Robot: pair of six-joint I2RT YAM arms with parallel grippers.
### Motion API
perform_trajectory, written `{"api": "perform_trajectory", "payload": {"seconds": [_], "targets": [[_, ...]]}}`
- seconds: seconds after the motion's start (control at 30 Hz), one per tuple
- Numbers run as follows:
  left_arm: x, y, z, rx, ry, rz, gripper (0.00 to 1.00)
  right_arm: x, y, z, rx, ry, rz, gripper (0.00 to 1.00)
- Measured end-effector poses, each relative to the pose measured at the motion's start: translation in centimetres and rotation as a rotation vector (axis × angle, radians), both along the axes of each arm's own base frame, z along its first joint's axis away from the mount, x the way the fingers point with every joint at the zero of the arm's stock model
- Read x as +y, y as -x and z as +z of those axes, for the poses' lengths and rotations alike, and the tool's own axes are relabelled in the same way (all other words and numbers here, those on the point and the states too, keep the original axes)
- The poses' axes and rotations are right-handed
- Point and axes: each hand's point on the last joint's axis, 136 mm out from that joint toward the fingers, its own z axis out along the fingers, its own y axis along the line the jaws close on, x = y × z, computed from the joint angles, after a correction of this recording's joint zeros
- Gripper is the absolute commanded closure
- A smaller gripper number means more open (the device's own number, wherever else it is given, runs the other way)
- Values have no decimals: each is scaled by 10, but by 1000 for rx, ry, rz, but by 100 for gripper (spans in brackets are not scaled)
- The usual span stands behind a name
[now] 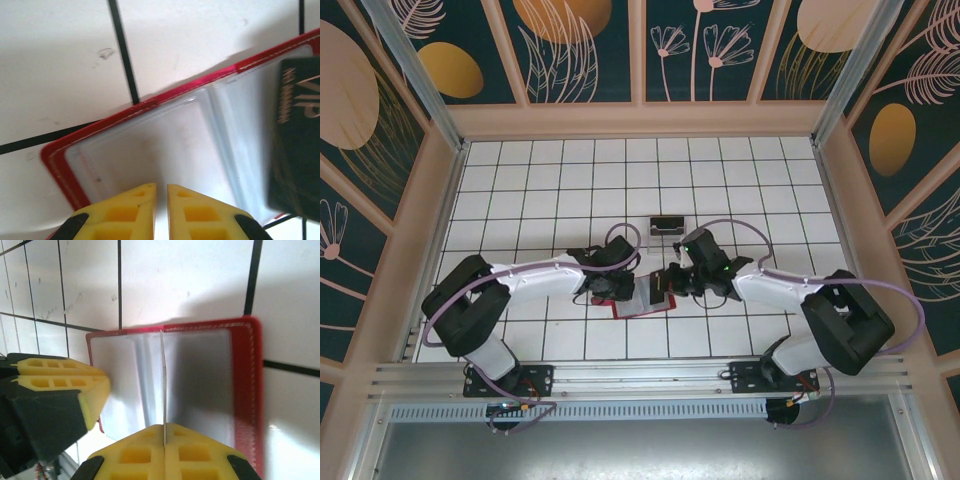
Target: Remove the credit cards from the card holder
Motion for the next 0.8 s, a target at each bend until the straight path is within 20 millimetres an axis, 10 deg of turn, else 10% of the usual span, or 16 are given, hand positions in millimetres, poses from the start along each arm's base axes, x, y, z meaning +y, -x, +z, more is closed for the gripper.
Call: {"api": "perform_trajectory", "payload": {"seconds": [0.5, 0.8], "targets": [[26, 2, -1, -3, 11, 71, 84, -8, -89, 111, -667, 319, 373, 100], [23, 0, -9, 36, 114, 84, 84, -10, -114, 104, -840, 568, 805, 100]]}}
